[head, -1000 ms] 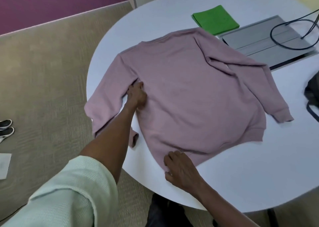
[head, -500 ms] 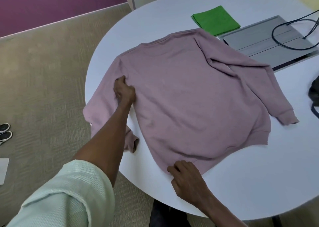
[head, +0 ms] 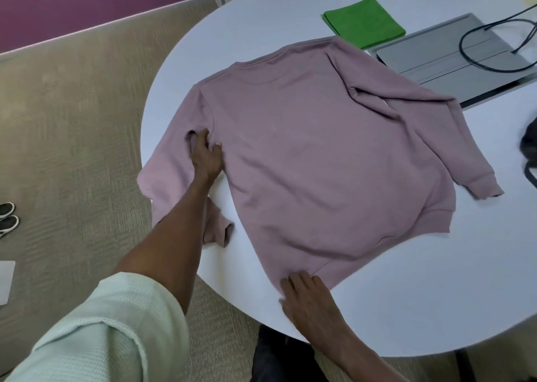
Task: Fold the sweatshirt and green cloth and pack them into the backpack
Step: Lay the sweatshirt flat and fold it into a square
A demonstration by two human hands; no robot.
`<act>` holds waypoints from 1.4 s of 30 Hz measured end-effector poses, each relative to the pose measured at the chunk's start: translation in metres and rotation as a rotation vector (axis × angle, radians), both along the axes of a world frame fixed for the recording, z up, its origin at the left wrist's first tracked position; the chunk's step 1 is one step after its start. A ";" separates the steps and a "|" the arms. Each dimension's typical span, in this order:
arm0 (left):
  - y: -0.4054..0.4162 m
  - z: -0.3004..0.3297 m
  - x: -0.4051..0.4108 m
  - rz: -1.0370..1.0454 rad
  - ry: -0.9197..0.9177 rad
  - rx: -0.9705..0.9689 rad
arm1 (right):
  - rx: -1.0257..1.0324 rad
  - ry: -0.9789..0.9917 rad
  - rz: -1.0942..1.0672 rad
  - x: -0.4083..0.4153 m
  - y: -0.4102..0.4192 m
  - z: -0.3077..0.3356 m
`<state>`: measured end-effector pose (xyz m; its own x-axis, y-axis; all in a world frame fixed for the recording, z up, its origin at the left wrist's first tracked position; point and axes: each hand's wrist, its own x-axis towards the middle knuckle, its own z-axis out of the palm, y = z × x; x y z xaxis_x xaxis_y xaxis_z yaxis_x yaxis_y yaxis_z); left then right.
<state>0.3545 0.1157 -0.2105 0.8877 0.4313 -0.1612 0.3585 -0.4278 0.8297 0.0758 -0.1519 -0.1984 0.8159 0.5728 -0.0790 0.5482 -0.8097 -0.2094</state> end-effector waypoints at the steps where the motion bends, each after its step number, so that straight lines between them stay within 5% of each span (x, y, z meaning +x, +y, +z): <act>1: 0.001 0.001 -0.001 0.044 -0.006 -0.077 | 0.015 -0.010 -0.030 0.001 0.004 0.004; 6: 0.016 0.023 0.015 0.119 -0.091 -0.021 | 0.328 -0.091 -0.112 0.002 -0.004 0.007; 10: 0.022 0.016 0.012 0.089 0.024 0.166 | 0.164 0.073 0.126 -0.001 -0.017 -0.003; 16: -0.013 0.019 -0.020 -0.002 0.047 0.532 | 0.261 0.208 0.095 -0.001 -0.019 0.003; 18: -0.037 0.013 -0.034 0.023 0.026 0.650 | 0.319 0.138 -0.035 0.002 -0.020 0.002; 21: -0.078 0.002 -0.059 -0.202 -0.155 0.679 | 0.355 -0.016 -0.328 0.014 -0.032 -0.002; 27: -0.154 -0.002 -0.110 -0.506 -0.303 0.472 | 0.389 -0.002 -0.732 0.035 -0.070 0.007; 32: -0.193 0.011 -0.171 -0.703 -0.401 0.379 | 0.700 0.055 -1.120 0.043 -0.094 0.011; 36: -0.210 0.005 -0.217 -0.914 -0.227 0.469 | 0.830 0.192 -1.538 0.058 -0.115 0.008; 42: -0.230 0.002 -0.227 -0.971 -0.073 0.773 | 0.739 0.542 -1.706 0.097 -0.127 0.024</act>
<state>0.1274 -0.1139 -0.2089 0.8886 -0.4487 -0.0947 -0.4157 -0.8754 0.2467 0.1728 -0.2787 -0.1742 0.4391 -0.6422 -0.6283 -0.8306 -0.0235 -0.5564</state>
